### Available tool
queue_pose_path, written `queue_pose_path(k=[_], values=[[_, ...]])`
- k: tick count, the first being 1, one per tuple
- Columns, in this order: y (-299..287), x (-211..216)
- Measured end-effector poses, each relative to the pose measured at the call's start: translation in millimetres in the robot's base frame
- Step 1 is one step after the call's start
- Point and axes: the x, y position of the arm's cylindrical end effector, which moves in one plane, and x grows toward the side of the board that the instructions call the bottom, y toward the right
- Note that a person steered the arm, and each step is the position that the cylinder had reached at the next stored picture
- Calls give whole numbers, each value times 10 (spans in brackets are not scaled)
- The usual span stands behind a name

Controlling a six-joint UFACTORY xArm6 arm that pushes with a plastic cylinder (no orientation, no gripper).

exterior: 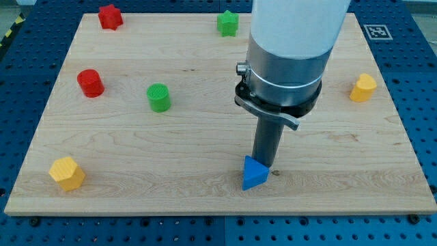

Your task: Move the blue triangle to the bottom center of the board

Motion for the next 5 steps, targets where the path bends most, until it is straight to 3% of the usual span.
queue_pose_path(k=[5], values=[[280, 247]])
